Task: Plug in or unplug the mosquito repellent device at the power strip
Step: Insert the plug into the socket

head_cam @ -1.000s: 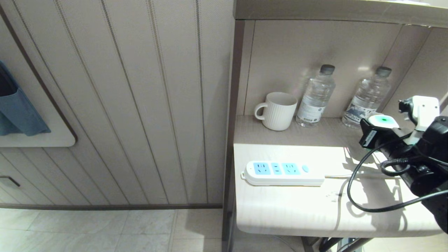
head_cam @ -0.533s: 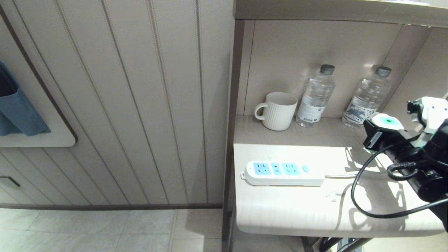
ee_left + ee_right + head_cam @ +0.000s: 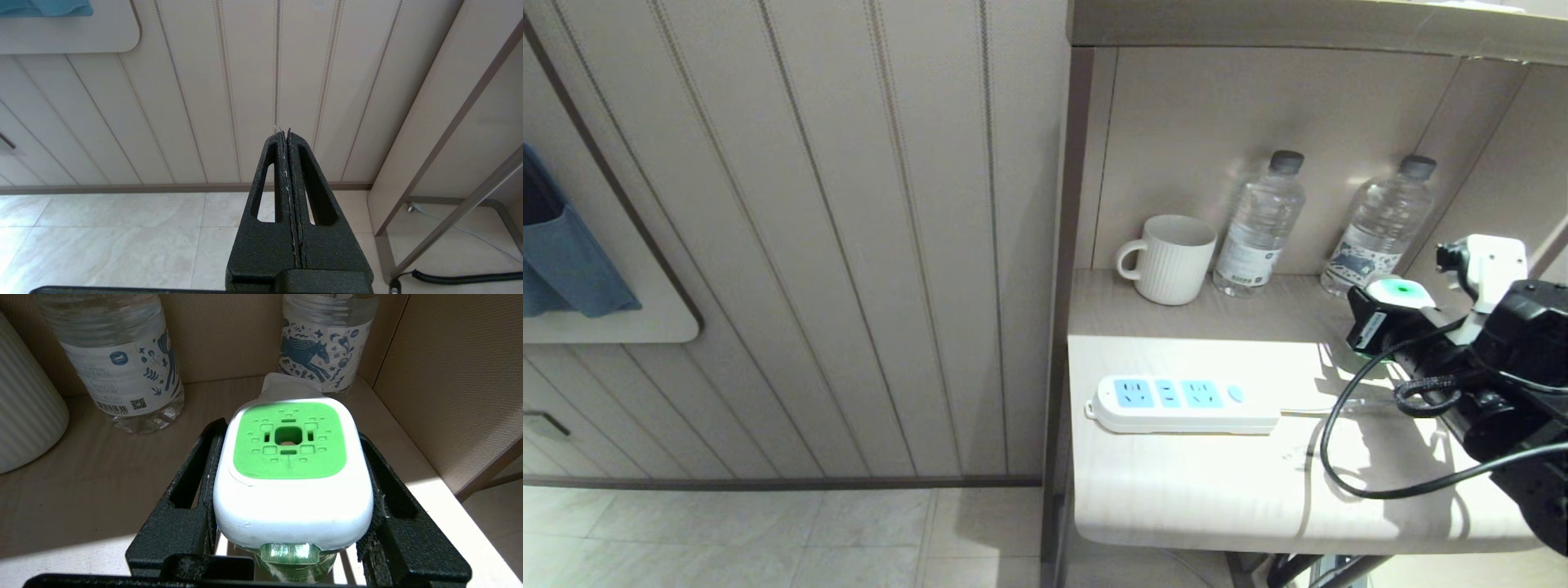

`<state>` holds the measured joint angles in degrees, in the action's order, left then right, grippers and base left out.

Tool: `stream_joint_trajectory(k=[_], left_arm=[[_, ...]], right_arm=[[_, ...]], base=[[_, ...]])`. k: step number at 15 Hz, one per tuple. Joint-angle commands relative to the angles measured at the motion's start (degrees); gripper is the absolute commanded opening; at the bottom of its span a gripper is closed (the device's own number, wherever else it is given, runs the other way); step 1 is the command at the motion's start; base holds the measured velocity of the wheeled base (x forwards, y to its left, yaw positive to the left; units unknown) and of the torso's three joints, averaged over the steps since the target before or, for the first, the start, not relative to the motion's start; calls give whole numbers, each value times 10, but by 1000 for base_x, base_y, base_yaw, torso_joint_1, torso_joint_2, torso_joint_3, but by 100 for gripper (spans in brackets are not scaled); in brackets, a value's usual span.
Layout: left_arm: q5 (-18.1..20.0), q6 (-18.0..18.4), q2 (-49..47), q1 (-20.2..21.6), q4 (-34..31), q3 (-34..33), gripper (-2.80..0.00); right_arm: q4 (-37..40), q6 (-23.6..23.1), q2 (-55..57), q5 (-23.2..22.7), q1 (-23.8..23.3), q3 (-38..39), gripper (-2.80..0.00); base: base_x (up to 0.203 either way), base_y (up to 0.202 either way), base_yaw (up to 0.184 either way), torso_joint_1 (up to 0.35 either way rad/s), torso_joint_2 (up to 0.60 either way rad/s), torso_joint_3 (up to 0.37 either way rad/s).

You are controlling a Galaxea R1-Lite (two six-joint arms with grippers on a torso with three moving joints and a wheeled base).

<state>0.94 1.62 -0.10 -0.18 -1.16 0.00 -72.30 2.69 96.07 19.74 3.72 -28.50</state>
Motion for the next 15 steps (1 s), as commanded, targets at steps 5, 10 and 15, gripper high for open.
stream_joint_trajectory(k=[5,10,15], left_arm=[[0,0,-1,0,-1,0,-280],[0,0,-1,0,0,0,-280],[0,0,-1,0,-1,0,-280]], right_arm=[[-11,0,25,4,-2,-9,-280],[-25,1,40,5,-2,-17,-280],[-26,2,49,13,-2,-23,0]], base=[[0,0,0,0,0,0],[0,0,0,0,0,0],[0,0,0,0,0,0]])
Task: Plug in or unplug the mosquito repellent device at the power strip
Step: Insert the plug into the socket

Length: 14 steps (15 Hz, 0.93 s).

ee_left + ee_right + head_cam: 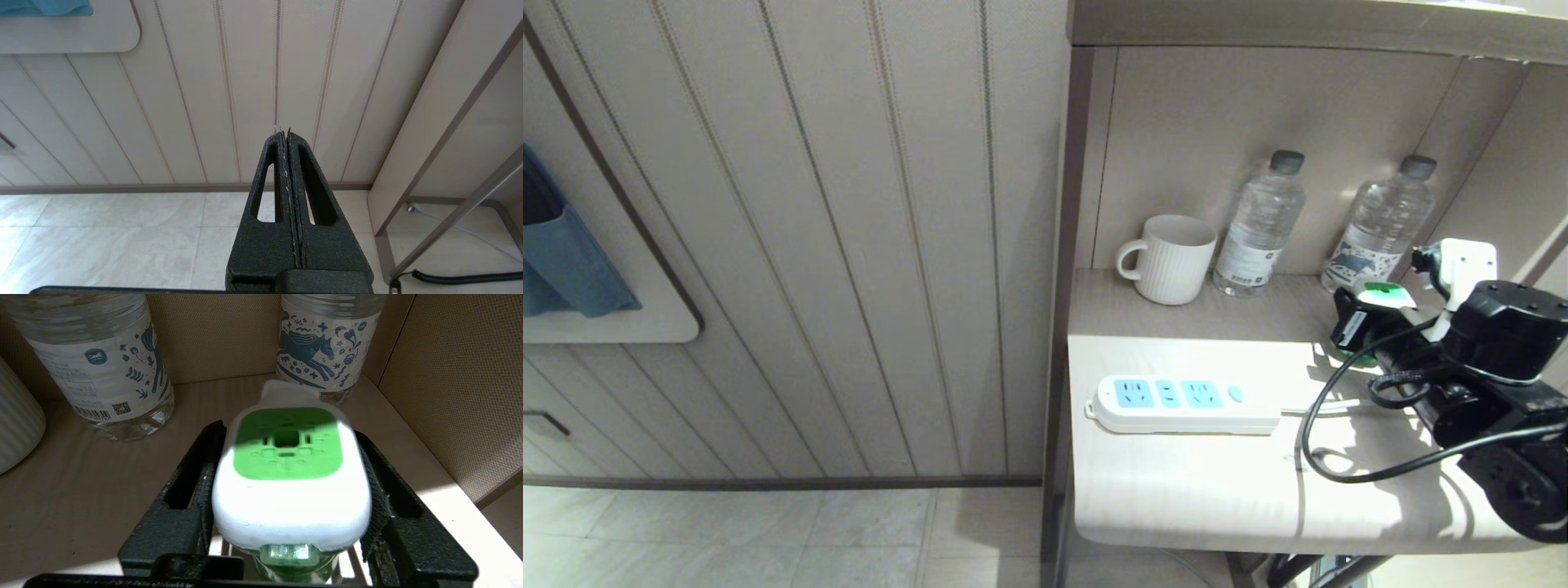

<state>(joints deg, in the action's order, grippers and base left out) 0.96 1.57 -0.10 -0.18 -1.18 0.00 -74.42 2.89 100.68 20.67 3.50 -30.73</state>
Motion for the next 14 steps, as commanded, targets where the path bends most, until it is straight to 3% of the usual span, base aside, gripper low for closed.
stream_joint_trajectory(k=[1,14], left_arm=[[0,0,-1,0,0,0,-280],[0,1,-1,0,0,0,-280]], right_arm=[[-5,0,3,6,0,0,0],[-46,-33,10,2,-1,16,0]], base=[[0,0,0,0,0,0],[0,0,0,0,0,0]])
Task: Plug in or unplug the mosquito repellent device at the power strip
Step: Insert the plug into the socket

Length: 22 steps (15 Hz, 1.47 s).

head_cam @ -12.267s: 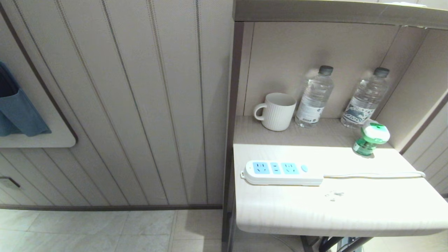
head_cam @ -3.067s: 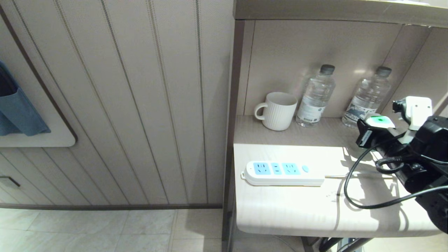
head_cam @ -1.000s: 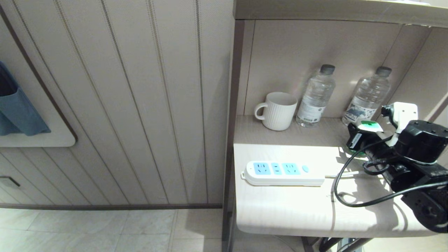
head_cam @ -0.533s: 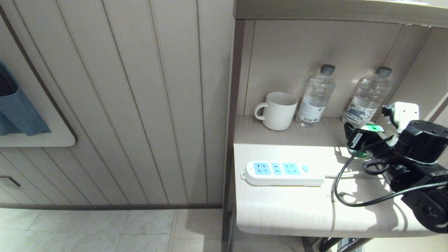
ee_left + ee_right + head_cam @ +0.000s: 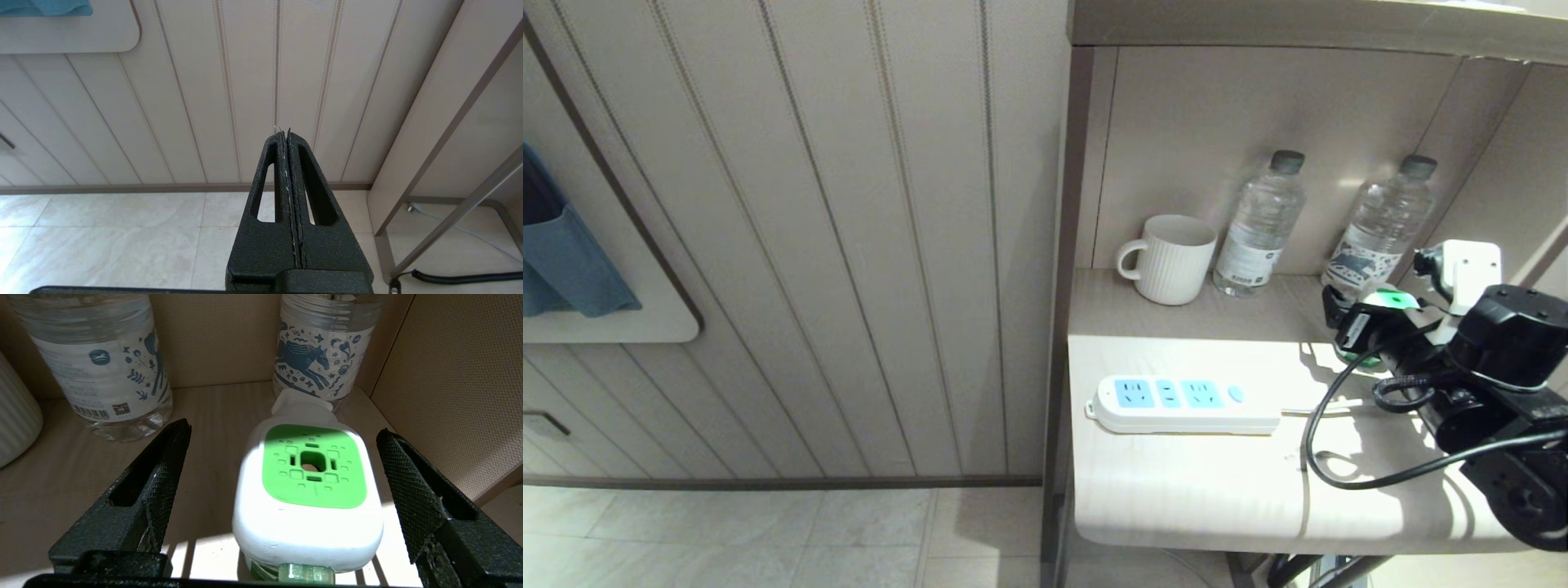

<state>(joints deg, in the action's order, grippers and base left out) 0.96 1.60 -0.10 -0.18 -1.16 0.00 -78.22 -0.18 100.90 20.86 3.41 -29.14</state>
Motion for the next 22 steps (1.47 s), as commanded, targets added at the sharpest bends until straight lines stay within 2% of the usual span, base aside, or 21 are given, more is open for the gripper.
stream_joint_trajectory(k=[1,18,19,22], left_arm=[[0,1,-1,0,0,0,-280],[0,0,-1,0,0,0,-280],[0,1,-1,0,-1,0,-280],[0,0,-1,0,-1,0,-280]], right_arm=[[-8,-6,10,0,0,0,0],[-12,-17,28,-1,2,-24,0],[-12,-18,28,-1,2,-24,-280],[-12,-17,28,-1,1,-24,-280]], base=[[0,0,0,0,0,0],[0,0,0,0,0,0],[0,0,0,0,0,0],[0,0,0,0,0,0]])
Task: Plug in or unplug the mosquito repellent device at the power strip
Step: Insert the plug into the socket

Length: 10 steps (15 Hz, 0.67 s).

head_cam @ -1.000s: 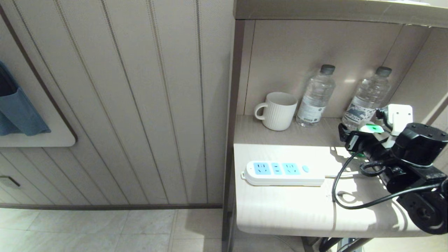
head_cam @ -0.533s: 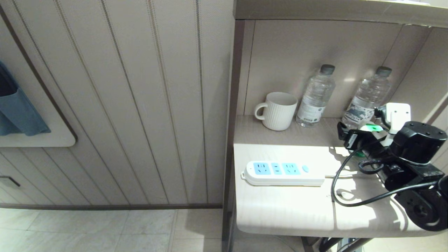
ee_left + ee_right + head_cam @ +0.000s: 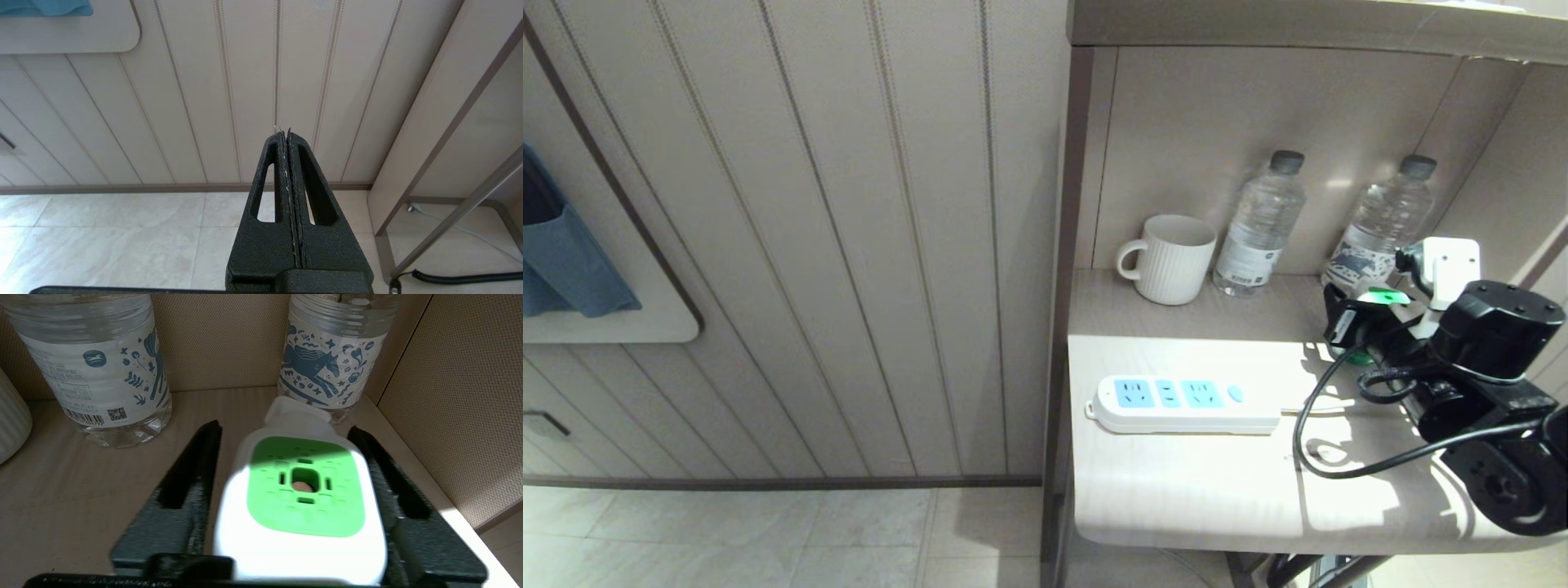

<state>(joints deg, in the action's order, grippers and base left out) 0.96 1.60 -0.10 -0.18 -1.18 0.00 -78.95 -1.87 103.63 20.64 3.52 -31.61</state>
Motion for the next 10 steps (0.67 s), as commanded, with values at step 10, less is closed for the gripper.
stream_joint_trajectory(k=[10], left_arm=[[0,1,-1,0,0,0,-280]], right_arm=[[29,-5,-89,0,3,2,-280]], base=[[0,0,0,0,0,0]])
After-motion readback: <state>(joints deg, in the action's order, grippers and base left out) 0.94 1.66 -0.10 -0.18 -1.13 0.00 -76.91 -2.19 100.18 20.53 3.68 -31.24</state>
